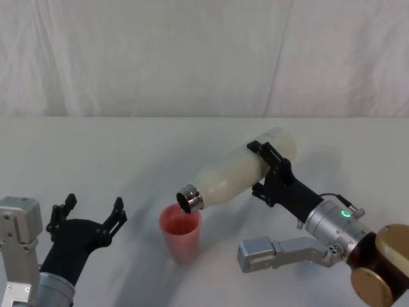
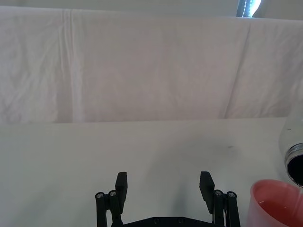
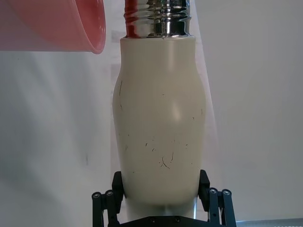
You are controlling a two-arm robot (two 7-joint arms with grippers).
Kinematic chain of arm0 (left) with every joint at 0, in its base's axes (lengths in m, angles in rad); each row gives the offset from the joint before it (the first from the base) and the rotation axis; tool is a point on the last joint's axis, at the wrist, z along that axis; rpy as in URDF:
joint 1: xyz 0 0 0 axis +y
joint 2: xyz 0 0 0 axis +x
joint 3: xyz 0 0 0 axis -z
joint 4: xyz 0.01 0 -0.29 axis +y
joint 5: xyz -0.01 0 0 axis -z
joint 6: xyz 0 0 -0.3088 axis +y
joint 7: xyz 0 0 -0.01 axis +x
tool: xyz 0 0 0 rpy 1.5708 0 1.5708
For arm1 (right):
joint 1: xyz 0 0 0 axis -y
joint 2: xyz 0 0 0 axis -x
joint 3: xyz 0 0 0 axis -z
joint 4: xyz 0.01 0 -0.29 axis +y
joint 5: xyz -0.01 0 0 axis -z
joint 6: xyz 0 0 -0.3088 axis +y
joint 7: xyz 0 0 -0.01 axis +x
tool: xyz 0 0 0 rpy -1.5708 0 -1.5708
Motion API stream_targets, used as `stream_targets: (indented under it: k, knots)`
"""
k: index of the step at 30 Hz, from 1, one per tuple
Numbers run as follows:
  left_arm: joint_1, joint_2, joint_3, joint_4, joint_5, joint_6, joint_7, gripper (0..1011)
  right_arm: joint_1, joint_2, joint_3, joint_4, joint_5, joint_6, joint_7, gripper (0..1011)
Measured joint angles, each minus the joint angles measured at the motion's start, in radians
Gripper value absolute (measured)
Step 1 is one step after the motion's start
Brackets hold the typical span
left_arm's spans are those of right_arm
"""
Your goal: Grasp the thermos with one hand and pour water into the cup lid.
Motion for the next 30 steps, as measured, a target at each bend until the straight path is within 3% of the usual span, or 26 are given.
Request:
stream_targets:
  k: [30]
  knots:
    - [0.0, 0.0, 0.0, 0.0, 0.0, 0.0, 0.0, 1001, -0.003, 0.0, -0.002, 0.002, -0.002, 0.0, -0.001, 950]
